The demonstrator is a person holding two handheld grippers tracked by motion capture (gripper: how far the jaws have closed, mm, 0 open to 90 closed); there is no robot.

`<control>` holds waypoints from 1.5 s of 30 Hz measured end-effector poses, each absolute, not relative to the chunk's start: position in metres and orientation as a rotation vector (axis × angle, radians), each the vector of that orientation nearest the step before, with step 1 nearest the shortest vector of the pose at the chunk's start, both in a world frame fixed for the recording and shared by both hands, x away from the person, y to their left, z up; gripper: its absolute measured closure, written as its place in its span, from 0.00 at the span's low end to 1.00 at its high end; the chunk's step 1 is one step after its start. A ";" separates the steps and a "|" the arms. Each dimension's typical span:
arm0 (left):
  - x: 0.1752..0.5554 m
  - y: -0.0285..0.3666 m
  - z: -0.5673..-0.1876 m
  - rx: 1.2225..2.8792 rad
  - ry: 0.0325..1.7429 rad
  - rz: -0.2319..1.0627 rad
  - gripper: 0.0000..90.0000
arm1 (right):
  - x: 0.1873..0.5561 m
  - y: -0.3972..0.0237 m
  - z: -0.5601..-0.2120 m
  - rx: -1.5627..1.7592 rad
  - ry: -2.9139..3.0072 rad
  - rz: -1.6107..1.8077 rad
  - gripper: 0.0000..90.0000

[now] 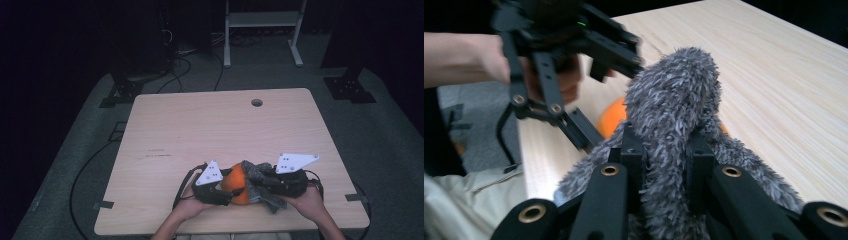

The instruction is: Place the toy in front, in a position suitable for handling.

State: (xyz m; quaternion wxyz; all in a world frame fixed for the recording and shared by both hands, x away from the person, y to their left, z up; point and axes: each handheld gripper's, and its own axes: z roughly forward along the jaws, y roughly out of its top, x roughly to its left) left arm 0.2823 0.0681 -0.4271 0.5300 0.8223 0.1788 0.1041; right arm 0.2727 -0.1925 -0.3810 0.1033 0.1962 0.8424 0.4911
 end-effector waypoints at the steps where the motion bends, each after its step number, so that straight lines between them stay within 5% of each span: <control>1: 0.283 0.070 -0.425 1.952 0.434 0.232 0.42 | 0.275 -0.195 -0.382 0.599 2.470 1.448 0.84; 12: 0.282 0.073 -0.417 1.942 0.447 0.244 0.45 | 0.274 -0.196 -0.380 0.606 2.459 1.425 0.85; 20: 0.288 0.064 -0.428 1.986 0.454 0.226 0.22 | 0.277 -0.202 -0.383 0.633 2.485 1.433 0.84; 26: 0.282 0.065 -0.422 1.958 0.452 0.274 0.44 | 0.271 -0.187 -0.379 0.548 2.480 1.360 0.84; 33: 0.278 0.064 -0.415 1.992 0.431 0.322 0.46 | 0.278 -0.204 -0.383 0.650 2.460 1.406 0.84; 41: 0.287 0.062 -0.422 2.030 0.484 0.233 0.17 | 0.280 -0.205 -0.386 0.625 2.498 1.370 0.85; 45: 0.280 0.059 -0.427 2.074 0.391 0.262 0.33 | 0.271 -0.195 -0.380 0.541 2.520 1.379 0.84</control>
